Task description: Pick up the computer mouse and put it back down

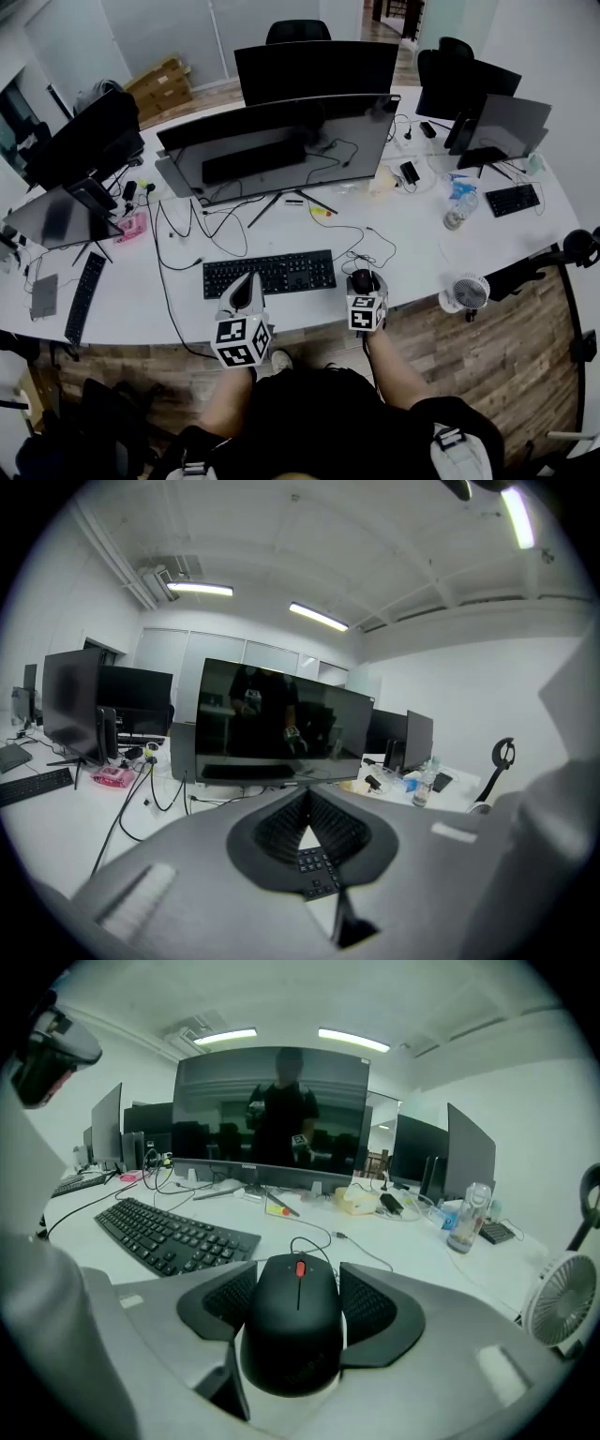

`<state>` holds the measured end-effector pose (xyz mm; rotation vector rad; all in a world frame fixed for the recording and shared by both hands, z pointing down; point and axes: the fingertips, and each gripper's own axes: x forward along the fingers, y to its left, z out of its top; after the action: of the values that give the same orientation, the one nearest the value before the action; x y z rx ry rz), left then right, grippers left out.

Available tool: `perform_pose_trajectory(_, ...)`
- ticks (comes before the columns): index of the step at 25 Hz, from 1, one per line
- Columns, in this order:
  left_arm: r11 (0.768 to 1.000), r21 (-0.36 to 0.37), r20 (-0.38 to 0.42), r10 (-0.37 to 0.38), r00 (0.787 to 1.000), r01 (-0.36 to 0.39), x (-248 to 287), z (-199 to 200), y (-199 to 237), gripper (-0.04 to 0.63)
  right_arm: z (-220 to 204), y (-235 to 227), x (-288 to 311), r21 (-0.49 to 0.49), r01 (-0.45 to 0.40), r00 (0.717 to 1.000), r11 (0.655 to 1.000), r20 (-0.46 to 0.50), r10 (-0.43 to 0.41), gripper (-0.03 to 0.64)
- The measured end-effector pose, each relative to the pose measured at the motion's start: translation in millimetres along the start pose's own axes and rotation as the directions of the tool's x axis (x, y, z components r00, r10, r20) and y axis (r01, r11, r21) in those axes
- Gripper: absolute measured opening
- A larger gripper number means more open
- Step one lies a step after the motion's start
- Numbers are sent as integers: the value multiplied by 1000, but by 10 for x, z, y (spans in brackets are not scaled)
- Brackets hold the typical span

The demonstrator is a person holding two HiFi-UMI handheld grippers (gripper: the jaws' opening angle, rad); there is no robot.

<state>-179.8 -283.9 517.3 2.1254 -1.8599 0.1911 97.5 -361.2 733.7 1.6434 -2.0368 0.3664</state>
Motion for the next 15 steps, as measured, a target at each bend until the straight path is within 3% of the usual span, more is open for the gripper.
perform_pose_trajectory(8, 999, -3, 11, -49, 999, 49, 117, 44, -152, 55, 1032, -168, -513, -23, 37, 972, 999, 234, -31, 273)
perform_pose_trajectory(15, 997, -1, 40, -78, 996, 78, 184, 131, -228, 55, 1980, -284, -1165, 6, 50, 885, 999, 463, -47, 273)
